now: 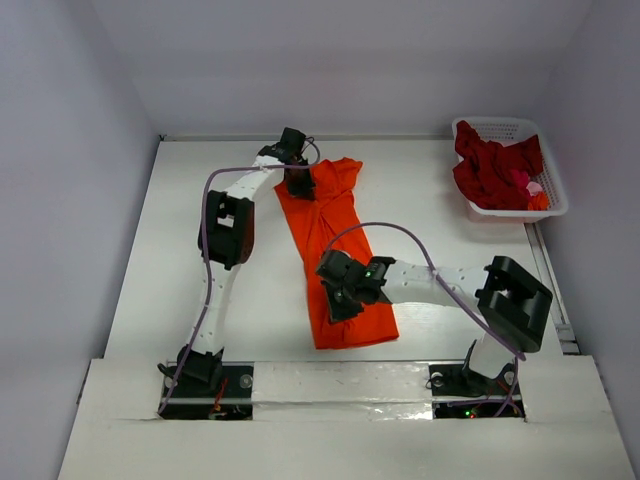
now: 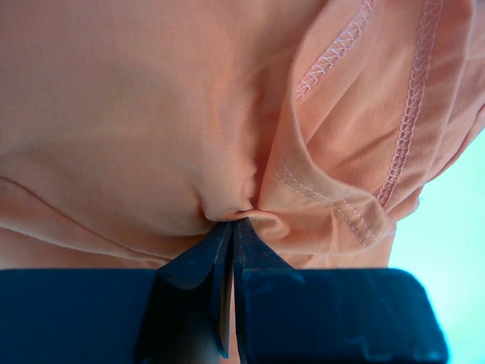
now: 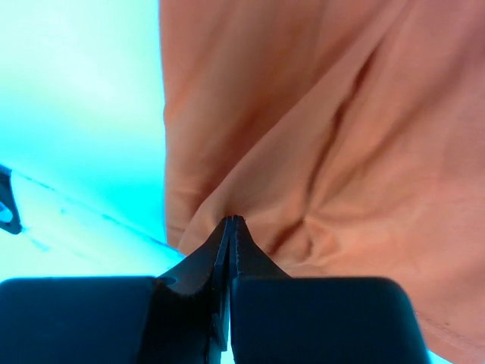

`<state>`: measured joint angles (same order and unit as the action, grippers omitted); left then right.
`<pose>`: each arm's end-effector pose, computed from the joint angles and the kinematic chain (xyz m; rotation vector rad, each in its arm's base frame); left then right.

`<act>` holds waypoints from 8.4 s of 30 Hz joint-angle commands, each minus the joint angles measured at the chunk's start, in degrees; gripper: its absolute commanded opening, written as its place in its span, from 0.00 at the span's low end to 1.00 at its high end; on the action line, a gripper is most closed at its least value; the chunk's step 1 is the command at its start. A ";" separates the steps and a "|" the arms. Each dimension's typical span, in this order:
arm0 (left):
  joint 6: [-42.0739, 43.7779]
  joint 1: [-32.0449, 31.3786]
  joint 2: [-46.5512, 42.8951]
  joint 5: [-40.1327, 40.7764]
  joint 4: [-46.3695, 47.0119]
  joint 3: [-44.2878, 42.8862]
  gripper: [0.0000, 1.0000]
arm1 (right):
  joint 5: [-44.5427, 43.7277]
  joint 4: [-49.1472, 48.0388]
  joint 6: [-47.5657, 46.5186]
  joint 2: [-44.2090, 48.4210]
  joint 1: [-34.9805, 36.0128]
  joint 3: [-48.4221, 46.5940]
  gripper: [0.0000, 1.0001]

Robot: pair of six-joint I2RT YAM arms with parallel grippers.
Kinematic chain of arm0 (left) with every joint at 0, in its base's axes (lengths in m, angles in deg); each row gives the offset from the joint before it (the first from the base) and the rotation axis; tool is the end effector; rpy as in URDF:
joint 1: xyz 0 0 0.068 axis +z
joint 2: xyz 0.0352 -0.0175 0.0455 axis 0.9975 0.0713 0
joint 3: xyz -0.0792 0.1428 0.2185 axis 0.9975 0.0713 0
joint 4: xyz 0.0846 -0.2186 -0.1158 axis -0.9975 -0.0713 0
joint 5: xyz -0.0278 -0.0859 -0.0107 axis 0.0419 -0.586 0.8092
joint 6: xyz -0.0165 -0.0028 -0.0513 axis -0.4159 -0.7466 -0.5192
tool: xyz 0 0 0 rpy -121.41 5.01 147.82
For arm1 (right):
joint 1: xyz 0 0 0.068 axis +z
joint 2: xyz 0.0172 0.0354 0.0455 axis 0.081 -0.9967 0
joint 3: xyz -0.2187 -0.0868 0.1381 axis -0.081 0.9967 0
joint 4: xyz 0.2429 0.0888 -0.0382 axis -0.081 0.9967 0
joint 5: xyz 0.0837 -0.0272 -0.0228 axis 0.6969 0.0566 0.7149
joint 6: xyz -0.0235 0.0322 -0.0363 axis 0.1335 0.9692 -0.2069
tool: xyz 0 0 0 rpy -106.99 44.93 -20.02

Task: Fold and stack the t-shirts
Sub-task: Rotate the tshirt 90 degrees, then grab the bottom of the folded rectangular tshirt with both arms

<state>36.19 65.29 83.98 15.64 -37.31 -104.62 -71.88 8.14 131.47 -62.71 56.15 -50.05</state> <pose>0.5011 -0.1966 0.1678 -0.0984 2.5696 -0.6162 0.1558 0.2800 0.1854 -0.4053 2.8180 0.5123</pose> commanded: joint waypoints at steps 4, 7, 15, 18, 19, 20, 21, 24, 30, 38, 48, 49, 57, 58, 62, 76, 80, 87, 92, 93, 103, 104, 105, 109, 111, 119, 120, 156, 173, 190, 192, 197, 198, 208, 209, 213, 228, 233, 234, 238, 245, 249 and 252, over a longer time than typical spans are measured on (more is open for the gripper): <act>4.65 -0.65 6.05 2.08 -5.58 1.55 0.00 | 0.24 1.88 -0.59 -1.28 1.26 -3.02 0.00; 4.65 -0.65 5.17 2.25 -5.24 3.13 0.00 | -0.73 2.76 -0.59 -0.84 1.26 -3.55 0.00; 4.91 -0.65 2.71 3.13 -4.71 6.12 0.00 | -4.68 7.59 -1.64 1.18 1.26 -9.51 0.00; 4.91 -0.65 2.44 3.31 -4.79 6.30 0.00 | -5.30 9.09 -2.60 0.74 1.26 -11.72 0.00; 4.82 -0.65 2.44 3.31 -4.88 6.39 0.00 | -5.30 9.18 -2.78 0.39 1.26 -12.86 0.00; 4.74 -0.65 2.36 3.22 -4.71 6.48 0.00 | -5.04 9.18 -2.96 0.04 1.26 -13.22 0.00; 4.73 -0.65 2.44 3.22 -4.71 6.56 0.00 | -4.95 9.18 -3.40 -0.31 1.26 -13.40 0.00; 4.56 -0.65 2.18 3.13 -4.53 6.83 0.00 | -3.99 8.04 -3.40 -1.98 1.26 -12.87 0.00; 4.65 -0.65 2.00 3.22 -4.53 6.74 0.00 | -1.70 3.56 -1.03 -3.21 1.26 -5.85 0.00; 4.91 -0.65 1.83 3.40 -4.71 6.56 0.00 | -1.70 1.18 0.29 -3.65 1.26 0.22 0.00; 4.82 -0.65 2.18 3.14 -5.06 4.98 0.00 | 2.50 -1.62 0.38 -6.00 1.26 4.71 0.00; 4.74 -0.65 2.44 2.78 -5.15 4.46 0.00 | 3.22 -1.98 0.21 -7.16 1.26 4.71 0.00; 4.56 0.41 6.04 0.15 -5.41 1.38 0.00 | 6.39 -4.45 -0.59 -9.72 1.78 4.97 0.00; 4.65 0.41 6.31 0.14 -5.58 0.60 0.00 | 6.56 -4.44 -0.67 -9.80 2.31 4.54 0.00; 4.73 0.93 7.36 -0.56 -5.76 -1.43 0.00 | 6.91 -3.66 -1.47 -10.94 3.37 2.60 0.00; 4.65 1.46 6.40 -1.27 -5.15 -1.71 0.00 | 5.95 -1.55 -2.96 -12.01 6.27 -1.53 0.00; 3.86 1.46 3.50 1.98 -5.15 -0.03 0.00 | 4.55 -0.84 -2.17 -11.04 6.27 -1.27 0.00; 2.54 1.46 -3.25 7.87 -6.29 -0.38 0.00 | -1.94 2.49 -0.24 -6.83 6.27 -2.32 0.00; 2.19 1.99 -8.27 11.75 -6.29 -2.31 0.30 | -7.58 5.31 0.82 -2.08 6.27 -3.90 0.00; 2.10 2.60 -9.32 11.83 -6.29 -2.84 0.35 | -8.89 6.01 1.08 -1.37 6.27 -4.51 0.00; 1.57 3.83 -10.83 12.62 -8.39 -11.98 0.65 | -11.45 7.07 -0.59 0.56 6.27 -7.24 0.00; 1.31 3.83 -11.44 12.62 -8.40 -10.85 0.65 | -12.24 7.59 -0.59 1.09 6.27 -8.03 0.00; 1.31 3.83 -13.88 12.62 -8.14 -9.27 0.64 | -14.25 8.99 -0.07 2.75 6.27 -8.56 0.00; -0.36 3.83 -25.30 16.49 -5.95 11.22 0.63 | -17.78 12.34 2.13 10.30 1.62 -8.66 0.12; -1.50 3.83 -35.11 16.58 -3.58 21.45 0.61 | -18.40 12.96 2.14 14.78 -2.93 -6.82 0.34; -5.45 2.52 -64.77 10.54 3.47 59.45 0.86 | -15.16 9.71 -5.42 28.34 -7.97 -4.09 1.00; -6.07 2.52 -68.97 7.90 3.64 61.65 0.91 | -14.19 8.75 -4.81 28.60 -8.67 -3.82 1.00; -27.95 -23.93 -81.76 -8.83 3.11 87.95 0.84 | 17.73 2.14 0.64 34.23 -20.80 23.34 0.75; -28.84 -26.14 -71.74 -2.14 0.74 85.14 0.78 | 21.42 4.52 -2.08 24.57 -20.80 18.42 0.74; -31.04 -26.14 -66.55 -2.76 7.15 86.10 0.75 | 21.42 4.08 -0.15 19.20 -20.80 20.09 0.70; -31.65 -26.14 -66.20 -3.02 7.86 86.72 0.75 | 22.29 2.86 0.29 18.85 -20.80 21.40 0.70; -32.88 -26.14 -65.23 -3.20 10.14 87.08 0.73 | 25.98 -1.36 1.34 15.34 -20.80 24.48 0.64; -32.97 -26.14 -64.80 -3.20 10.41 86.90 0.72 | 26.42 -2.59 1.52 14.98 -20.80 24.92 0.63; -33.06 -26.66 -63.56 -2.41 8.05 86.02 0.66 | 27.39 -4.80 1.26 12.87 -20.80 25.62 0.61; -33.06 -27.27 -63.82 -2.23 7.34 85.93 0.66 | 27.31 -4.71 1.26 13.05 -20.80 25.63 0.61; -33.06 -27.28 -66.54 -0.30 2.42 84.44 0.62 | 26.60 -3.92 1.17 14.19 -20.80 25.19 0.61; -33.94 -27.81 -65.68 -0.56 5.13 86.28 0.51 | 23.70 -1.90 0.73 15.07 -20.80 22.46 0.59; -33.50 -27.81 -63.48 -0.73 6.45 86.02 0.46 | 23.44 -1.89 0.64 14.89 -20.80 22.29 0.59; -33.50 -27.81 -63.30 -0.65 6.37 86.02 0.42 | 23.44 -1.98 0.73 14.81 -20.80 22.29 0.59; -33.76 -28.33 -63.91 -0.56 5.67 86.02 0.37 | 23.44 -2.33 0.82 14.63 -20.80 22.55 0.58; -34.11 -28.33 -65.41 -0.30 4.61 86.45 0.33 | 23.35 -2.69 0.82 14.37 -20.80 22.55 0.55; -34.20 -28.33 -65.15 -0.47 4.96 86.72 0.32 | 23.35 -2.77 0.91 14.37 -20.80 22.29 0.46; -34.11 -28.33 -64.79 -0.47 5.40 86.63 0.31 | 23.35 -2.86 0.91 14.19 -20.80 22.29 0.40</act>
<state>2.23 37.16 19.76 13.85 -30.81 -18.90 -47.45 6.10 132.82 -48.57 35.43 -26.40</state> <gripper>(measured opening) 0.315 0.413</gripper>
